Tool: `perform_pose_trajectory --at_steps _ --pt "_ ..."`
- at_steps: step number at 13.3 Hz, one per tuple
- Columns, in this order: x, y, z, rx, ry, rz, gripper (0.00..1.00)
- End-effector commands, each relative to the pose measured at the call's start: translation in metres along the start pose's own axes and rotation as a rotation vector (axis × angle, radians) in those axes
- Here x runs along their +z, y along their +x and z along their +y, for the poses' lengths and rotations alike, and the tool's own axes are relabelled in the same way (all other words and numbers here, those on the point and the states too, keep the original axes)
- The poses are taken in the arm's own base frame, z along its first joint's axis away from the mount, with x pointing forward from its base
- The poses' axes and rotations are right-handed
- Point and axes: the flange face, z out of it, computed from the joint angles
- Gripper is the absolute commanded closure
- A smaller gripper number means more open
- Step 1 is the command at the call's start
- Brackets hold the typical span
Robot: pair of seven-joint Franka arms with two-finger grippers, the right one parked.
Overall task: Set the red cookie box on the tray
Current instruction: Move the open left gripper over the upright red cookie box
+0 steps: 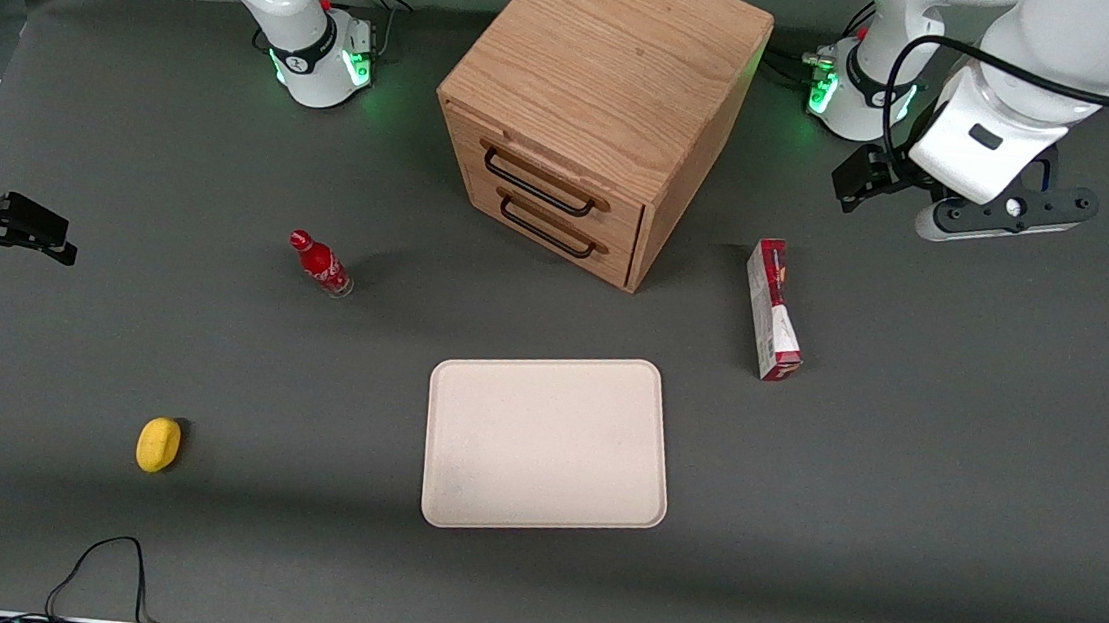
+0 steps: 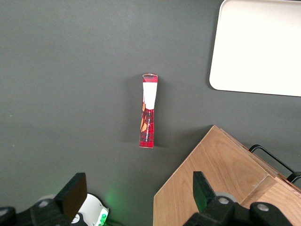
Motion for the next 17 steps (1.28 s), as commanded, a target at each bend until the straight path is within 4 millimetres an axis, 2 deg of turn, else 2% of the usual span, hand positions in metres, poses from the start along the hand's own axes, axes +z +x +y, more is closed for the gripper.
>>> perform_pose_trajectory --at_steps 1,2,4,6,10,15,17 --pt "0.017 0.002 0.005 0.005 0.009 -0.032 0.0" --pt "0.035 -0.005 0.017 0.031 0.033 -0.039 0.0" --pt "0.079 -0.01 0.014 0.021 0.036 -0.016 0.0" --pt "0.135 -0.016 0.01 0.015 0.022 0.04 0.0" --pt "0.241 -0.011 0.004 0.018 -0.02 0.098 0.0" --pt "0.338 -0.007 0.002 0.029 -0.058 0.112 0.0" --pt "0.37 -0.006 0.002 0.07 -0.042 0.115 0.0"
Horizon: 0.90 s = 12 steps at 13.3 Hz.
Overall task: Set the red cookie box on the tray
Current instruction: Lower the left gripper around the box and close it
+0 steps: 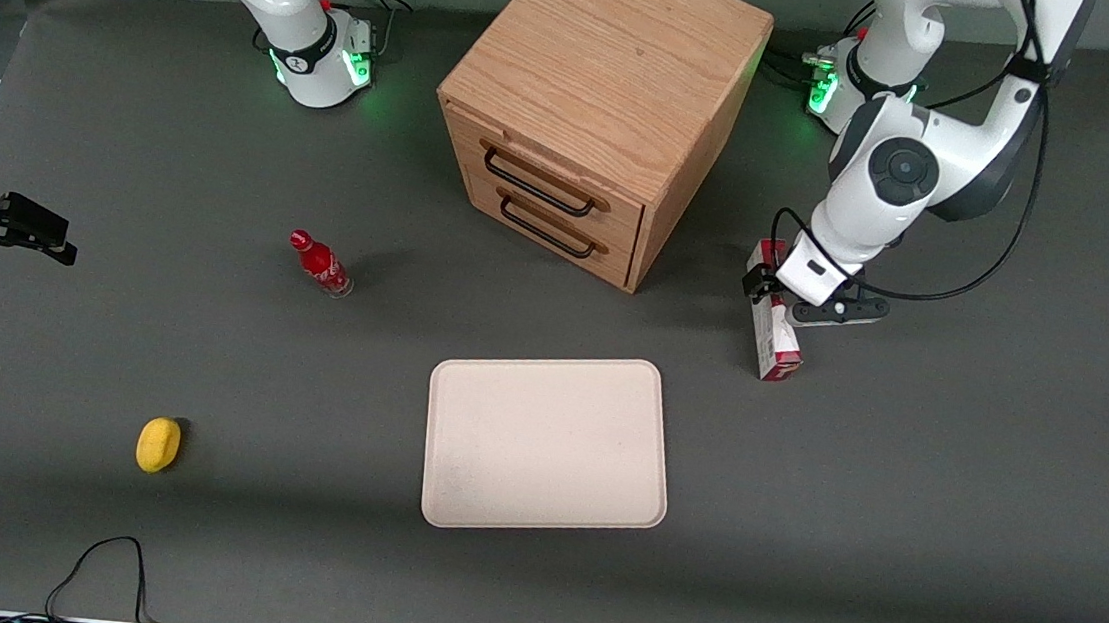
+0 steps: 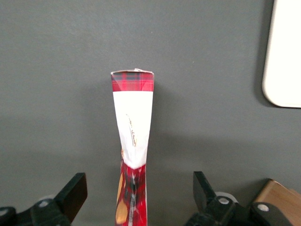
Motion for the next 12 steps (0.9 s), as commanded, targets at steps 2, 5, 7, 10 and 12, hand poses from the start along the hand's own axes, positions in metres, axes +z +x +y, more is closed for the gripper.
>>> perform_pose_trajectory --at_steps 2,5,7,10,12 --pt "0.043 -0.005 -0.001 0.047 0.006 0.002 0.0" --pt "0.052 -0.007 -0.002 0.047 0.0 0.001 0.0" --pt "0.055 -0.007 -0.004 0.058 0.009 0.0 0.0" --pt "0.059 -0.009 -0.008 0.08 0.024 0.002 0.99" --pt "0.06 -0.01 -0.009 0.078 0.025 -0.001 1.0"
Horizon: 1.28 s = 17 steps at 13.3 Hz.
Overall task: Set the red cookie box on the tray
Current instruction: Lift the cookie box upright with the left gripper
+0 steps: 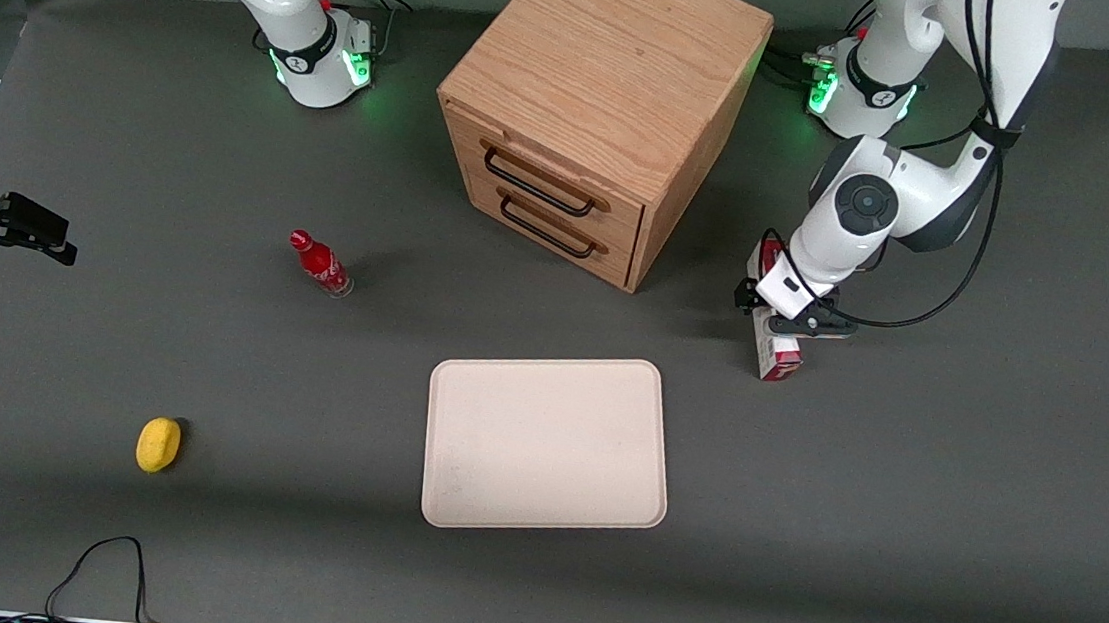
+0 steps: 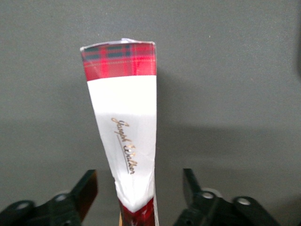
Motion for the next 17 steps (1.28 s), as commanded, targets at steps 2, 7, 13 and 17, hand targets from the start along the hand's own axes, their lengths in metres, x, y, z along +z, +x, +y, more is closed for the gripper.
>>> perform_pose_trajectory --at_steps 2,7,13,17 --pt "0.001 -0.004 -0.003 0.012 0.007 0.013 1.0" --pt "-0.026 0.005 -0.003 -0.01 0.023 0.027 1.0" --pt "-0.203 0.062 0.002 -0.074 0.135 -0.097 1.0" --pt "-0.328 0.089 -0.015 -0.068 0.044 -0.164 1.0"
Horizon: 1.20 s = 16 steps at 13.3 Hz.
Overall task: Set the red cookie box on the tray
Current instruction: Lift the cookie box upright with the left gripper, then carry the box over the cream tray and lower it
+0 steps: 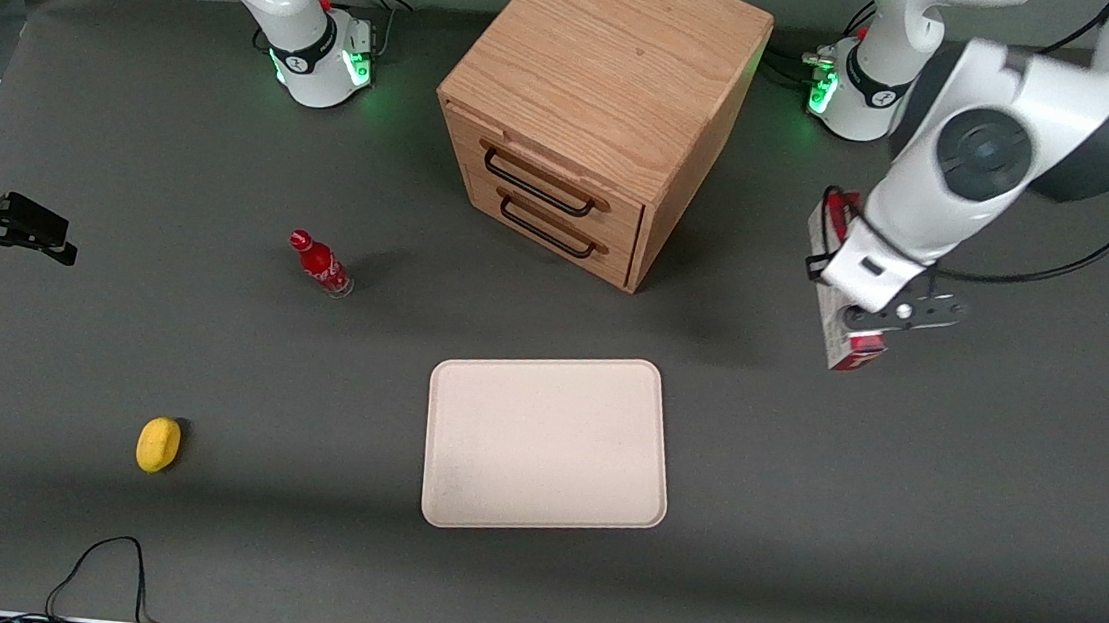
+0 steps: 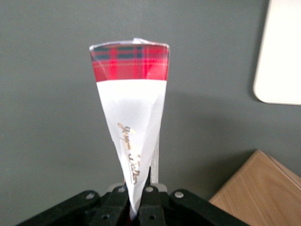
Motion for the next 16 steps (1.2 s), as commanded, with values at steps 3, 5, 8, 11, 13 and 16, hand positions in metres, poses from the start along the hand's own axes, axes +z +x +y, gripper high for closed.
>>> perform_pose_trajectory --at_steps 3,5,8,11,13,16 --pt "-0.109 0.007 -0.035 0.043 -0.066 -0.074 1.0" --pt "-0.121 0.006 -0.038 0.046 -0.073 -0.066 1.0" --pt "-0.12 -0.002 0.014 0.071 -0.083 -0.068 1.0" --pt "-0.1 0.022 0.116 0.006 -0.129 -0.091 1.0" --pt "-0.066 0.047 0.172 -0.032 -0.155 -0.067 1.0" --pt "-0.008 0.068 0.242 -0.076 -0.197 0.036 1.0"
